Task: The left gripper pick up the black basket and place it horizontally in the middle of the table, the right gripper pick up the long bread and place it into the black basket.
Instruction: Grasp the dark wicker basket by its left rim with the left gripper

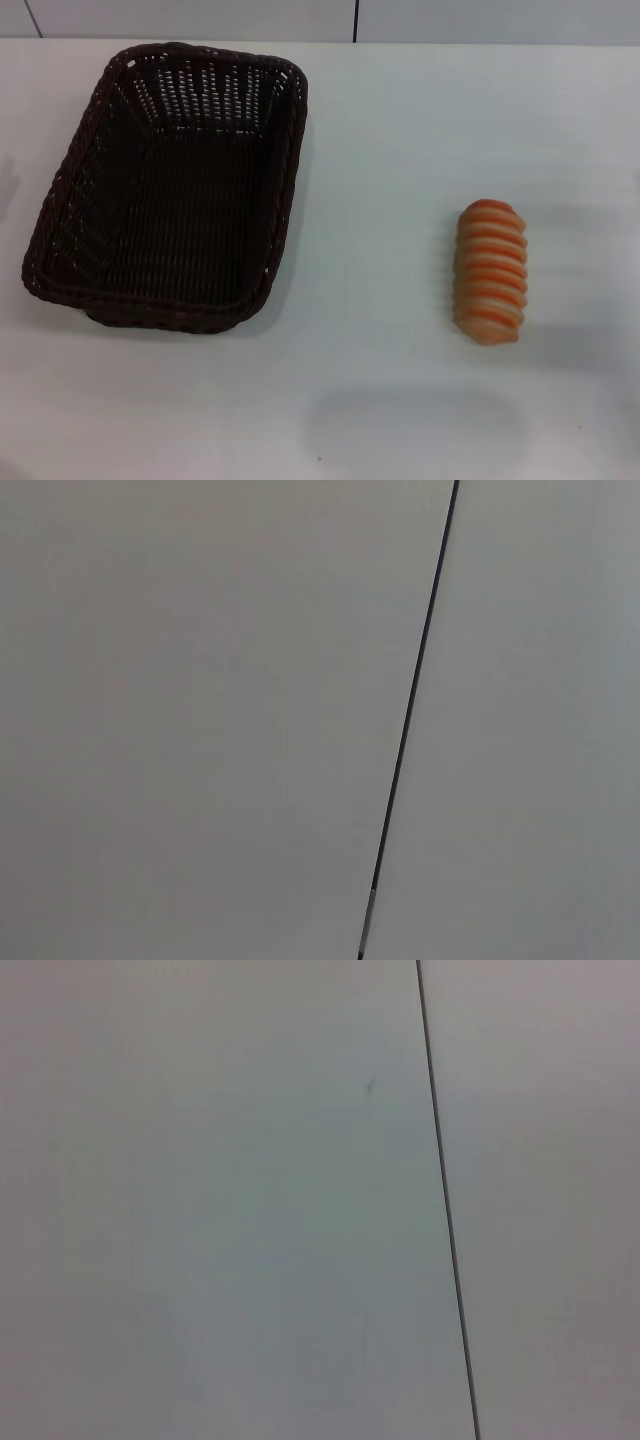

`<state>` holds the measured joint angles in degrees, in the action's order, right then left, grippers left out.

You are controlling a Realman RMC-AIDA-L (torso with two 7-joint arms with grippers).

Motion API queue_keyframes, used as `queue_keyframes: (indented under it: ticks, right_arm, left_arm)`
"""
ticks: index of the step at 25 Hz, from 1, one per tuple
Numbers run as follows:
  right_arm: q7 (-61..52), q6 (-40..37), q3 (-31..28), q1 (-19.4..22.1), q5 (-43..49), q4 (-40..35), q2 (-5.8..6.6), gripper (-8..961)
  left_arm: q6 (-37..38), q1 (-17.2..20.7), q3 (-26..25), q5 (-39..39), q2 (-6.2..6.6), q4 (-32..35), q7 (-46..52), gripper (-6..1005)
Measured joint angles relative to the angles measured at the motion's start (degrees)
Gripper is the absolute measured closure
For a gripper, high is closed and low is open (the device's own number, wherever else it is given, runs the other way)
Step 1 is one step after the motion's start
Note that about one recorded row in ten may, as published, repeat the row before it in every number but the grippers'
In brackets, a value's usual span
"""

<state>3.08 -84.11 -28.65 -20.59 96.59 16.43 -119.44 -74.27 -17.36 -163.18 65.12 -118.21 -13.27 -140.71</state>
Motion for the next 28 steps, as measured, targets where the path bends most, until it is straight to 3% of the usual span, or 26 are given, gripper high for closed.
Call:
queue_keyframes:
  ticks: [8, 12, 13, 15, 16, 17, 19, 21, 23, 25, 28]
  right_arm:
    - [0.0, 0.0, 0.0, 0.0, 0.0, 0.0, 0.0, 257]
    - [0.0, -0.1, 0.0, 0.1, 0.0, 0.6, 0.0, 257]
    - [0.0, -0.1, 0.0, 0.1, 0.0, 0.6, 0.0, 257]
    - [0.0, -0.2, 0.0, 0.2, 0.0, 0.8, 0.0, 257]
    - [0.0, -0.1, 0.0, 0.2, 0.0, 0.8, 0.0, 257]
    - [0.0, -0.1, 0.0, 0.3, 0.0, 0.8, 0.0, 257]
    - [0.0, -0.1, 0.0, 0.4, 0.0, 0.8, 0.0, 257]
    - [0.0, -0.1, 0.0, 0.5, 0.0, 0.8, 0.0, 257]
    - [0.0, -0.1, 0.0, 0.6, 0.0, 0.8, 0.0, 257]
    - [0.0, -0.1, 0.0, 0.6, 0.0, 0.8, 0.0, 257]
    - [0.0, -0.1, 0.0, 0.6, 0.0, 0.9, 0.0, 257]
  left_arm:
    - [0.0, -0.1, 0.4, 0.0, 0.0, 0.0, 0.2, 165]
    - [0.8, 0.9, 12.9, 0.0, 0.35, -7.5, 17.4, 166]
    - [0.8, 0.9, 12.9, 0.0, 0.35, -7.5, 17.4, 166]
    - [2.0, 2.6, 19.4, 0.5, 0.35, -15.4, 27.2, 166]
    - [2.0, 2.6, 19.4, 0.5, 0.35, -15.4, 27.2, 166]
    - [3.5, 4.4, 23.8, 3.5, 0.33, -24.6, 39.0, 166]
    - [4.4, 4.9, 24.5, 7.6, 0.35, -30.6, 46.1, 166]
    - [4.4, 4.9, 24.5, 7.6, 0.35, -30.6, 46.1, 165]
    - [6.3, 4.3, 24.8, 23.9, 0.35, -44.2, 65.6, 165]
    - [6.4, 4.1, 24.9, 27.3, 0.34, -46.7, 68.8, 165]
    - [6.2, 2.9, 27.4, 43.2, 0.27, -57.7, 83.5, 165]
